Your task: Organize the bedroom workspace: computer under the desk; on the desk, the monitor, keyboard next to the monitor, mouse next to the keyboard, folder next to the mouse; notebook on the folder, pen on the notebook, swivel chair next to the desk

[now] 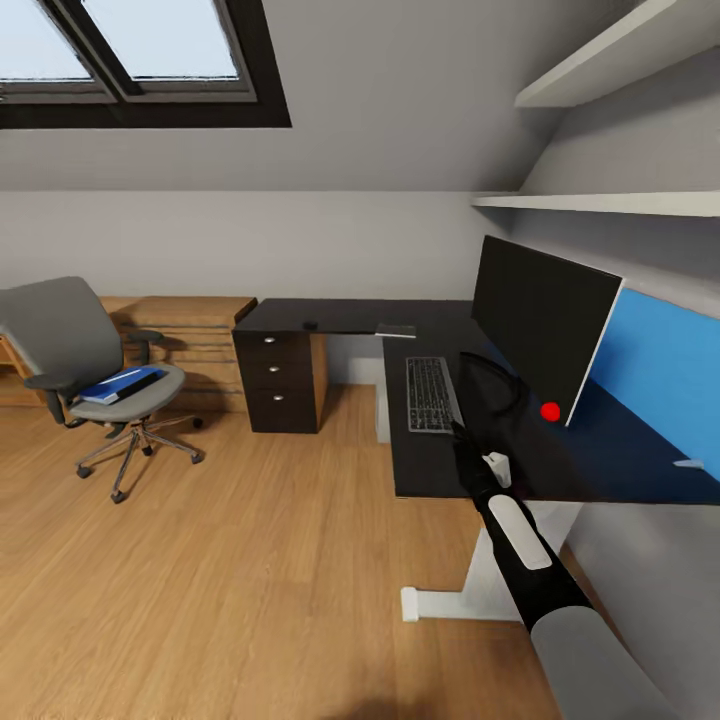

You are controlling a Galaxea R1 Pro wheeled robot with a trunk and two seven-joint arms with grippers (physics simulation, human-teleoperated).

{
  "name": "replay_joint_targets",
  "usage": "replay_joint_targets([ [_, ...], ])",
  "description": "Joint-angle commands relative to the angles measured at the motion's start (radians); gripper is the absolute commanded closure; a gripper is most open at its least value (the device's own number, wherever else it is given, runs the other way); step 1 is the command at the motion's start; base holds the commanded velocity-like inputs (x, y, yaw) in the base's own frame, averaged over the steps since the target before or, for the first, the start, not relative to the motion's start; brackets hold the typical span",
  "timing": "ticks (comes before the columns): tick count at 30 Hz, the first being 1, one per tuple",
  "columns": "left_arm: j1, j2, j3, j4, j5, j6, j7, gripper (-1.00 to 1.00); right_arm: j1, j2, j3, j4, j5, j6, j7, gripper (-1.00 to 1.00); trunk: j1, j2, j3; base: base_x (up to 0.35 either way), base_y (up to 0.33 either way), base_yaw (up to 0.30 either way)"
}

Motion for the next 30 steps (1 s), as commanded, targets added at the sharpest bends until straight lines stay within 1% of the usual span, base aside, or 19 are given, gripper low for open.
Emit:
replay_joint_targets([
  [1,-0.001,0.001,-0.008,-0.002,0.01,-0.005,0.005,-1.0,-0.001,0.0,0.001,0.0,-0.007,0.0,-0.004,-1.0,-0.001,-0.001,-0.001,-0.334,0.0,0.0],
  [7,-0.001,0.001,-0.008,-0.002,0.01,-0.004,0.005,-1.0,0.0,0.0,0.003,0.007,-0.006,-0.001,-0.004,-1.0,-0.001,-0.001,-0.001,-0.334,-0.028,0.0],
  [9,-0.001,0.001,-0.008,-0.002,0.01,-0.004,0.005,-1.0,0.0,0.001,0.01,0.009,-0.002,-0.003,-0.003,-1.0,-0.001,-0.001,-0.001,-0.324,-0.109,0.0],
  [14,-0.001,0.001,-0.008,-0.002,0.01,-0.005,0.005,-1.0,0.0,0.003,0.042,0.012,0.018,-0.007,-0.003,-1.0,-0.001,-0.001,-0.001,-0.305,-0.16,0.0],
  [15,-0.001,0.001,-0.008,-0.002,0.01,-0.005,0.005,-1.0,0.0,0.004,0.054,0.012,0.027,-0.011,-0.003,-1.0,-0.001,-0.001,-0.001,-0.29,-0.199,0.0],
  [20,-0.001,0.001,-0.008,-0.002,0.01,-0.004,0.005,-1.0,0.001,0.006,0.071,0.013,0.043,-0.038,-0.001,-1.0,-0.001,-0.001,-0.001,-0.283,-0.216,0.0],
  [24,-0.001,0.002,-0.008,-0.002,0.01,-0.004,0.005,-1.0,0.003,0.008,0.081,0.013,0.065,-0.059,0.003,-1.0,-0.001,-0.001,-0.001,-0.274,-0.231,0.0],
  [26,-0.001,0.003,-0.008,-0.002,0.011,-0.003,0.005,-1.0,0.012,0.012,0.097,0.012,0.089,-0.065,0.005,-1.0,-0.001,-0.001,-0.001,-0.272,-0.236,0.0],
  [27,-0.001,0.003,-0.008,-0.002,0.011,-0.003,0.005,-1.0,0.019,0.017,0.113,0.012,0.107,-0.068,0.006,-1.0,-0.001,-0.001,-0.001,-0.271,-0.237,0.0],
  [30,-0.001,0.004,-0.008,-0.002,0.011,-0.003,0.005,-1.0,0.026,0.027,0.139,0.012,0.137,-0.07,0.006,-1.0,-0.001,-0.001,-0.001,-0.271,-0.237,0.0],
])
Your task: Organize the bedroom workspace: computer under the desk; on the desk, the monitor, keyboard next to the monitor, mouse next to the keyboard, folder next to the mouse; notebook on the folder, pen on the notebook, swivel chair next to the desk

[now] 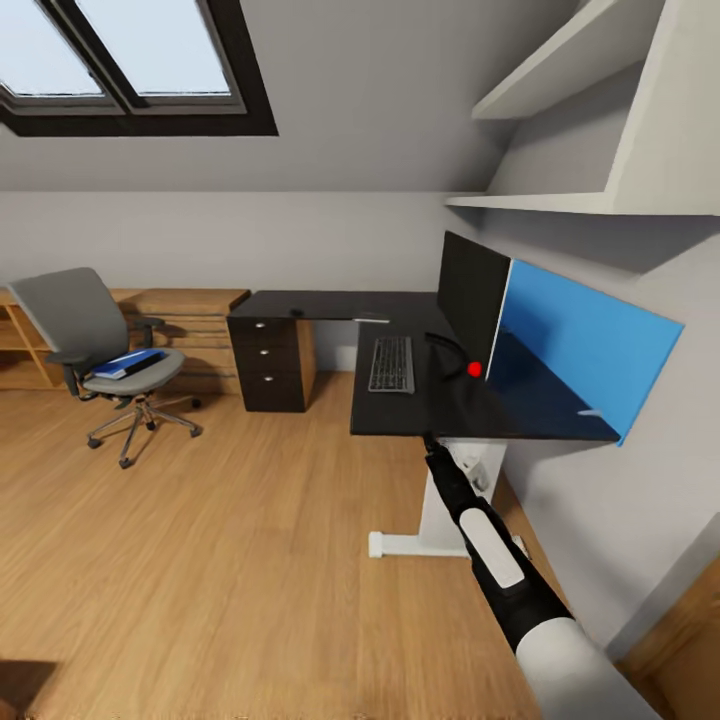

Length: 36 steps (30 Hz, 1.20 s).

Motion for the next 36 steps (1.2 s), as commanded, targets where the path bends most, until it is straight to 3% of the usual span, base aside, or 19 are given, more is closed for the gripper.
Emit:
replay_joint_targets([
  [1,-0.001,0.001,-0.008,-0.001,0.01,-0.005,0.005,-1.0,0.001,0.003,0.012,-0.001,-0.001,-0.007,-0.003,-1.0,-0.001,-0.001,-0.001,-0.27,-0.238,0.0],
  [7,-0.001,0.003,-0.008,-0.002,0.01,-0.005,0.005,-1.0,0.011,0.027,0.115,0.0,0.069,-0.008,0.001,-1.0,-0.001,-0.001,-0.001,-0.263,-0.229,0.0],
  [16,-0.001,0.002,-0.008,-0.002,0.009,-0.006,0.005,-1.0,0.015,0.031,0.237,0.042,0.09,-0.006,-0.005,-1.0,-0.001,-0.001,-0.001,-0.089,-0.069,0.0],
  [18,-0.001,0.002,-0.007,-0.002,0.008,-0.006,0.005,-1.0,0.016,0.032,0.287,0.088,0.093,-0.005,-0.007,-1.0,-0.004,0.006,0.002,-0.012,-0.01,0.0],
  [21,-0.001,0.003,-0.007,-0.002,0.008,-0.006,0.006,-1.0,0.016,0.033,0.328,0.151,0.093,-0.005,-0.008,-1.0,-0.016,0.027,0.012,-0.006,-0.005,0.0],
  [27,-0.001,-0.001,-0.01,-0.003,0.009,-0.016,0.007,-1.0,0.016,0.037,0.352,0.31,0.094,-0.008,-0.008,-1.0,-0.039,0.069,0.03,-0.001,-0.001,0.0],
  [33,-0.001,-0.001,-0.012,-0.001,0.012,-0.015,0.007,-1.0,0.016,0.03,0.352,0.377,0.094,-0.009,-0.006,-1.0,-0.062,0.111,0.049,0.0,0.0,0.0],
  [36,-0.001,-0.001,-0.012,-0.001,0.013,-0.015,0.007,-1.0,0.025,-0.001,0.357,0.433,0.1,-0.008,0.001,-1.0,-0.073,0.132,0.059,0.0,0.0,0.0],
])
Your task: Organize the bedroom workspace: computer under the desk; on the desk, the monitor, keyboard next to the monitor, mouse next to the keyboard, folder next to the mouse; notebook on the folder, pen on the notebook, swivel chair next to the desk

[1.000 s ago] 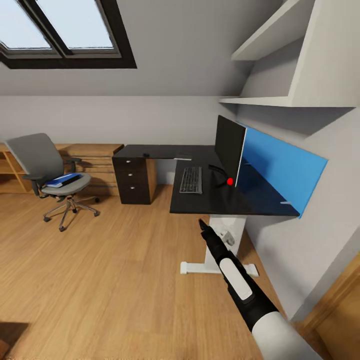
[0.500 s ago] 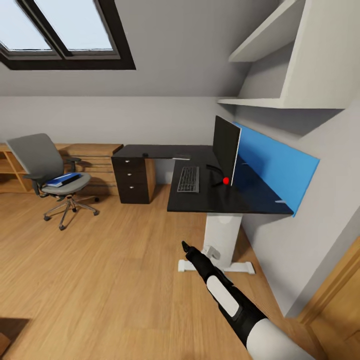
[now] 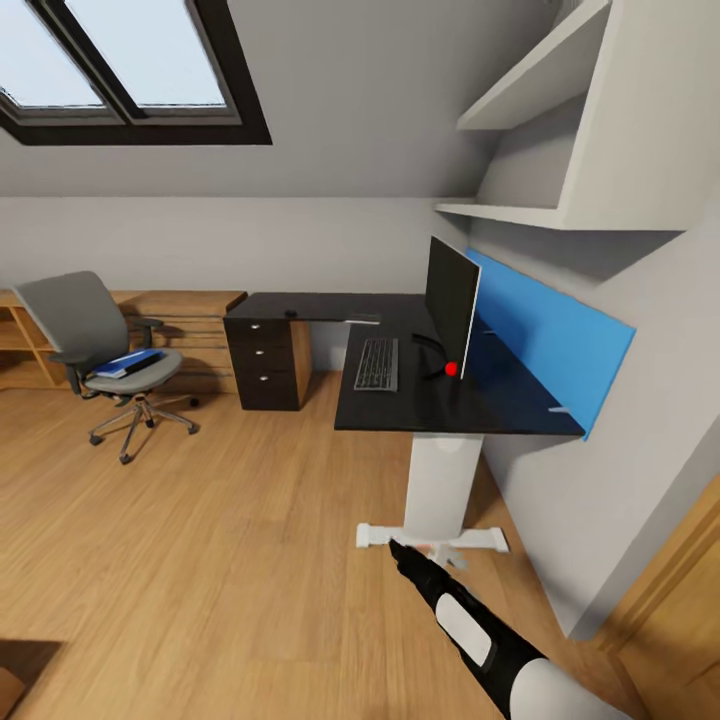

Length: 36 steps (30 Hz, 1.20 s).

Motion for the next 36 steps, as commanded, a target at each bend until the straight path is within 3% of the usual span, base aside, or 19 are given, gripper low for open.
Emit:
replay_joint_targets([
  [1,-0.001,0.001,-0.009,-0.001,0.01,-0.004,0.005,-1.0,0.01,-0.014,0.015,0.035,0.004,-0.007,0.002,-1.0,-0.004,0.007,0.002,0.0,0.0,0.0],
  [5,-0.001,0.001,-0.009,0.0,0.011,-0.004,0.005,-1.0,0.036,-0.03,0.036,0.117,0.068,-0.007,0.014,-1.0,-0.019,0.035,0.015,0.0,0.0,0.0],
  [11,-0.003,-0.028,-0.012,-0.006,0.004,-0.005,0.018,-1.0,0.041,0.0,0.05,0.122,0.048,0.009,0.009,-1.0,-0.019,0.034,0.015,0.0,0.003,0.0],
  [15,-0.003,-0.023,-0.007,-0.008,0.006,-0.004,0.019,-1.0,0.06,-0.023,0.052,0.145,0.052,0.009,0.03,-1.0,-0.019,0.034,0.015,0.0,0.206,0.0],
  [23,-0.003,-0.02,-0.006,-0.009,0.01,-0.003,0.021,-1.0,0.064,-0.021,0.054,0.174,0.052,0.0,0.037,-1.0,-0.019,0.034,0.015,0.026,0.313,0.0],
  [25,-0.003,-0.019,-0.006,-0.008,0.012,-0.002,0.02,-1.0,0.064,-0.02,0.054,0.182,0.052,-0.011,0.036,-1.0,-0.019,0.034,0.015,0.136,0.313,0.227],
  [26,-0.003,-0.019,-0.006,-0.008,0.012,-0.002,0.018,-1.0,0.064,-0.02,0.054,0.19,0.052,-0.067,0.036,-1.0,-0.019,0.034,0.015,0.144,0.312,0.251],
  [36,-0.003,-0.018,-0.005,-0.004,0.015,0.001,0.012,-1.0,0.064,-0.008,0.052,0.27,0.048,-0.165,0.033,-1.0,-0.019,0.034,0.01,0.162,0.307,0.262],
])
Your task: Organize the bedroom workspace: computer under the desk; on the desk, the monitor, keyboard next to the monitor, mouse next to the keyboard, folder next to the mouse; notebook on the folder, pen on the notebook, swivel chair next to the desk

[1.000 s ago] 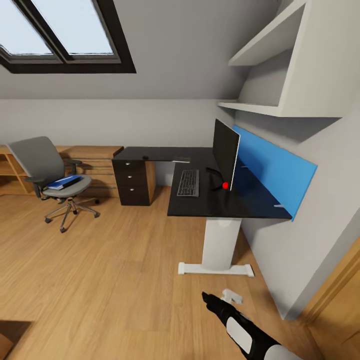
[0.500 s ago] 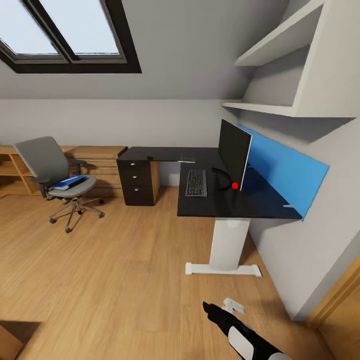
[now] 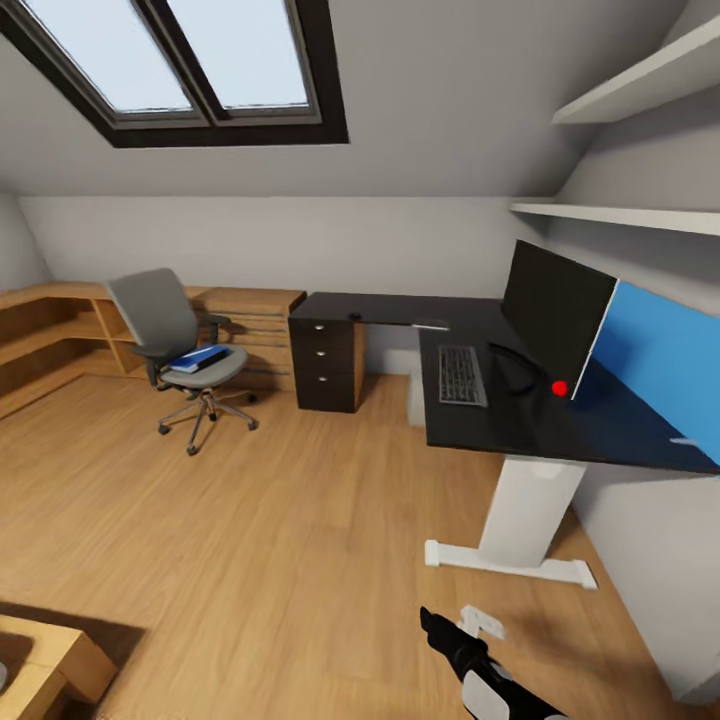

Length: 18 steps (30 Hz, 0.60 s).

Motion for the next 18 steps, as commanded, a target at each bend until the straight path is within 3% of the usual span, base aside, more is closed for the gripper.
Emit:
replay_joint_targets([
  [1,-0.001,0.001,-0.008,0.0,0.01,-0.005,0.004,-1.0,-0.001,0.0,0.008,0.004,-0.01,-0.011,0.0,-1.0,0.0,-0.001,-0.002,0.17,0.306,0.259],
  [9,-0.002,0.003,-0.008,0.0,0.01,-0.003,0.003,-1.0,-0.001,0.001,0.006,0.025,-0.011,-0.034,-0.002,-1.0,0.0,-0.001,-0.008,0.193,0.269,0.254],
  [18,-0.002,0.005,-0.009,0.001,0.012,0.003,0.001,-1.0,-0.001,-0.004,0.005,0.102,-0.009,-0.037,-0.003,-1.0,0.0,-0.001,-0.018,0.307,0.05,0.211],
])
